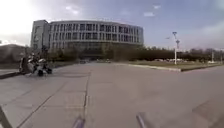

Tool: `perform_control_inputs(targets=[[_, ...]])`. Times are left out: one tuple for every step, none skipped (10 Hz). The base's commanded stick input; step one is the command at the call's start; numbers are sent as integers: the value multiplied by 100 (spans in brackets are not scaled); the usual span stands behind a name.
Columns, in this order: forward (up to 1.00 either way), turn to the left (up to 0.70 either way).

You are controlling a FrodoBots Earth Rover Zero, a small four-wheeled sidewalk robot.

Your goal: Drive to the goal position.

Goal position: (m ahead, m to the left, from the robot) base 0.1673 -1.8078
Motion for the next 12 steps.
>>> perform_control_inputs(targets=[[100,0],[100,0],[100,0],[100,0],[100,0],[100,0],[100,0],[100,0],[100,0],[100,0],[100,0],[100,0]])
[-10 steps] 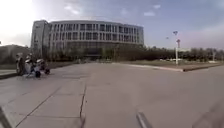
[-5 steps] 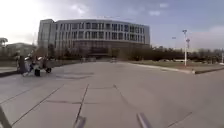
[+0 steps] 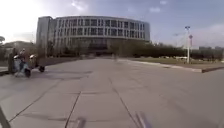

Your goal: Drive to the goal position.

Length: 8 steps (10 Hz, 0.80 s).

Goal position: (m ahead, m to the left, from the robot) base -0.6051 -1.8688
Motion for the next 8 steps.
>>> perform_control_inputs(targets=[[100,0],[100,-20],[31,-39],[0,-45],[0,-45],[0,-45],[0,-45],[0,-45]])
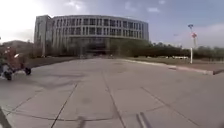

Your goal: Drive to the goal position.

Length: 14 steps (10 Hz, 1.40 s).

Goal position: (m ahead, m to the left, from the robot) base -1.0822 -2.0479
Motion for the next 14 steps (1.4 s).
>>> perform_control_inputs(targets=[[0,-45],[0,-45],[0,-45],[0,-45],[0,-45],[0,-45],[0,-45],[0,-45],[0,-45],[0,-45],[0,-45],[0,-45],[0,-45],[0,-45]])
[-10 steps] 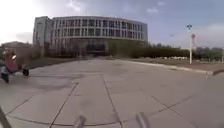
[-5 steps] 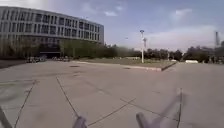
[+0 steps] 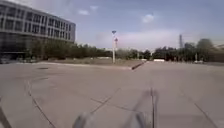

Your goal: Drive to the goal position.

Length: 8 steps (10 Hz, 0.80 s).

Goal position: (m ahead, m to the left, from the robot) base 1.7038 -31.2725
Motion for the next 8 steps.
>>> perform_control_inputs(targets=[[0,-45],[0,-45],[0,-45],[0,-45],[0,-45],[0,-45],[0,-45],[0,-45]])
